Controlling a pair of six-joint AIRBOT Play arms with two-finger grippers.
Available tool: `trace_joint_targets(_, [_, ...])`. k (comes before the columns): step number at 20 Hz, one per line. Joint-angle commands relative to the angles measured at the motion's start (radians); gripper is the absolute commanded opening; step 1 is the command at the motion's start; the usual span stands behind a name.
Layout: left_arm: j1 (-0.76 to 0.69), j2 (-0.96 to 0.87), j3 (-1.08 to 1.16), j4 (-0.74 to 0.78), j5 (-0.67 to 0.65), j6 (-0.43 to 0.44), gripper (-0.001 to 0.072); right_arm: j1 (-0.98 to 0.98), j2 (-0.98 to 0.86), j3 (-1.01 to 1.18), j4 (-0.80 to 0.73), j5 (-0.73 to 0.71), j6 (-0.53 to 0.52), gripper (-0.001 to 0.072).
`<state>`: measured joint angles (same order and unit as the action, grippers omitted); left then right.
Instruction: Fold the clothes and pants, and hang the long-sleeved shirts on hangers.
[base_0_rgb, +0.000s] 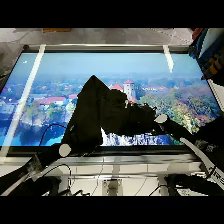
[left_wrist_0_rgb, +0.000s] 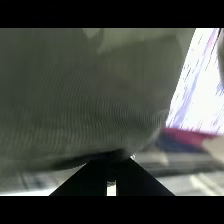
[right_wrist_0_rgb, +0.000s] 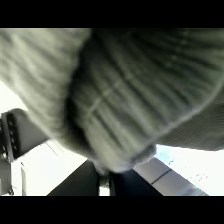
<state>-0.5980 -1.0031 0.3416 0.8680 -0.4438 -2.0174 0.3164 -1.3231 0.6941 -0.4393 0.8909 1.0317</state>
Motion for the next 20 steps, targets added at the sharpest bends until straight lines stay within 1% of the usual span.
trace_joint_targets(1, [0.154, 0.053, 0.012, 0.107, 0.008, 0.004, 0.0018, -0.069, 0.0, 0.056, -0.041, -0.052, 0.071, 0.0033])
trace_joint_targets(4, [0.408, 0.11, 0.078, 0.274, -0.031, 0.009, 0.0016, -0.184, -0.001, 0.173, -0.207, -0.135, 0.208, 0.0032])
trace_joint_targets(6, [0.542, 0.099, 0.154, 0.377, -0.039, 0.011, 0.0015, -0.235, -0.005, 0.253, -0.352, -0.219, 0.33, 0.0031])
trace_joint_targets(7, [0.586, 0.081, 0.196, 0.405, -0.038, 0.03, 0.0015, -0.244, -0.01, 0.291, -0.398, -0.253, 0.37, 0.0031])
trace_joint_targets(8, [0.618, 0.05, 0.25, 0.415, -0.039, 0.056, 0.0015, -0.246, -0.018, 0.339, -0.422, -0.273, 0.386, 0.0031])
trace_joint_targets(11, [0.651, -0.056, 0.45, 0.415, -0.05, 0.113, 0.0014, -0.254, -0.035, 0.479, -0.472, -0.254, 0.39, 0.0031])
trace_joint_targets(13, [0.686, -0.101, 0.608, 0.416, -0.102, 0.181, 0.0015, -0.302, -0.034, 0.576, -0.537, -0.175, 0.419, 0.0031])
trace_joint_targets(15, [0.746, -0.115, 0.77, 0.416, -0.165, 0.238, 0.0014, -0.385, -0.032, 0.681, -0.571, -0.039, 0.419, 0.0031])
trace_joint_targets(18, [0.845, -0.114, 0.998, 0.416, -0.274, 0.32, 0.0014, -0.516, -0.03, 0.859, -0.57, 0.197, 0.418, 0.0031])
trace_joint_targets(20, [0.908, -0.113, 1.098, 0.418, -0.367, 0.404, 0.0015, -0.583, -0.03, 0.974, -0.576, 0.365, 0.41, 0.0032])
